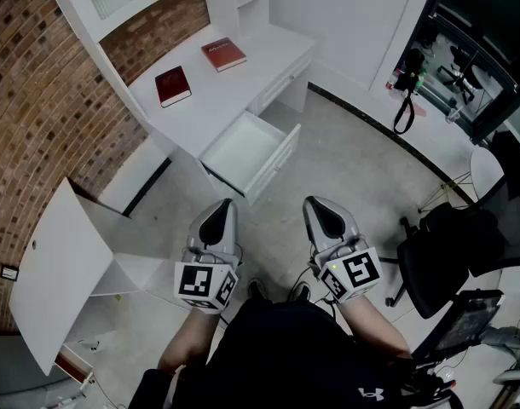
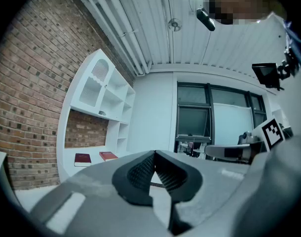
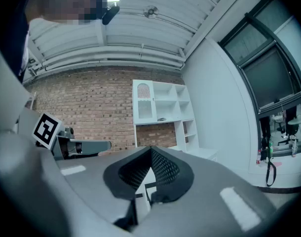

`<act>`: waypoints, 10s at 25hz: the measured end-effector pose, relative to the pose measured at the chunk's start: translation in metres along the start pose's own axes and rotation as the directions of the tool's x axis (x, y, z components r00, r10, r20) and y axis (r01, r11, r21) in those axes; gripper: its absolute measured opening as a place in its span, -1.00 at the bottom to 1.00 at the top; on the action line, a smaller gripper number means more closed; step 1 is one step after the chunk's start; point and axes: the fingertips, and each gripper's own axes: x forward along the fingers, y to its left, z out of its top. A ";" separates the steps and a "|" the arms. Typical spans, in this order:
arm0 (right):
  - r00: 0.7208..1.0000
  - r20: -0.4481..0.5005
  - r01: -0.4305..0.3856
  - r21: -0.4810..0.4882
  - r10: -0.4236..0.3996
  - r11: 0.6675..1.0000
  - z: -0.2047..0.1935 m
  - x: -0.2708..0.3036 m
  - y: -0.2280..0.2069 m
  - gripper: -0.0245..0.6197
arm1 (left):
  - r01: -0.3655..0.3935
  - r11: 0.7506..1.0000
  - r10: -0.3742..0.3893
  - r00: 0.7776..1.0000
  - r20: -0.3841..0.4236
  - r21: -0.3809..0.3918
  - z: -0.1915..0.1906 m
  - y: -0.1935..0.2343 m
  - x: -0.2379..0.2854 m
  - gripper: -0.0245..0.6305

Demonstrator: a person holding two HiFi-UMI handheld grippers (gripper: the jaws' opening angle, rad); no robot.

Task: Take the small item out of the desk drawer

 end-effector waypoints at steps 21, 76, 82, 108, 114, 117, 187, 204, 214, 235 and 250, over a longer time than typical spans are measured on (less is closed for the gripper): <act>0.988 -0.025 0.152 0.062 -0.151 0.986 -0.018 0.031 0.014 -0.91 | 0.080 0.996 -0.083 0.995 -0.049 -0.044 -0.021 0.052 -0.002 -0.92; 0.964 -0.267 0.055 0.172 -0.008 0.984 -0.106 0.310 -0.163 -0.91 | 0.145 0.987 -0.102 0.889 -0.447 0.063 -0.188 0.184 0.288 -0.85; 0.942 -0.325 0.141 0.161 -0.082 0.977 -0.123 0.332 -0.167 -0.91 | 0.340 0.940 -0.273 0.741 -0.613 -0.008 -0.288 0.195 0.306 -0.72; 0.864 -0.493 0.285 0.312 -0.102 0.906 -0.237 0.303 -0.244 -0.91 | 0.701 0.713 -0.234 0.276 -0.932 0.028 -0.550 0.174 0.319 -0.47; 0.852 -0.517 0.290 0.324 -0.089 0.900 -0.252 0.297 -0.244 -0.91 | 0.704 0.710 -0.199 0.243 -0.949 0.031 -0.571 0.172 0.317 -0.47; 0.849 -0.522 0.289 0.329 -0.082 0.899 -0.256 0.295 -0.243 -0.91 | 0.694 0.718 -0.168 0.238 -0.957 0.047 -0.575 0.175 0.319 -0.49; 0.964 -0.256 -0.022 0.167 0.065 0.986 -0.085 0.382 -0.155 -0.91 | -0.056 0.976 0.204 0.582 -0.788 0.211 -0.314 0.417 0.332 -0.45; 0.977 -0.173 -0.101 0.142 0.125 0.985 -0.051 0.421 -0.168 -0.91 | -0.209 0.932 0.310 0.883 -0.353 0.295 -0.082 0.388 0.324 -0.59; 0.984 -0.075 -0.152 0.090 0.159 0.984 -0.003 0.450 -0.171 -0.91 | -0.176 0.935 0.227 0.964 -0.140 0.307 0.033 0.335 0.341 -0.61; 0.983 0.052 -0.180 0.022 0.179 0.983 0.047 0.453 -0.158 -0.91 | -0.174 0.954 0.175 0.984 0.021 0.243 0.084 0.278 0.335 -0.92; 0.984 0.074 -0.161 -0.035 0.163 0.986 0.057 0.446 -0.169 -0.92 | -0.213 0.950 0.215 0.976 0.014 0.227 0.080 0.290 0.327 -0.92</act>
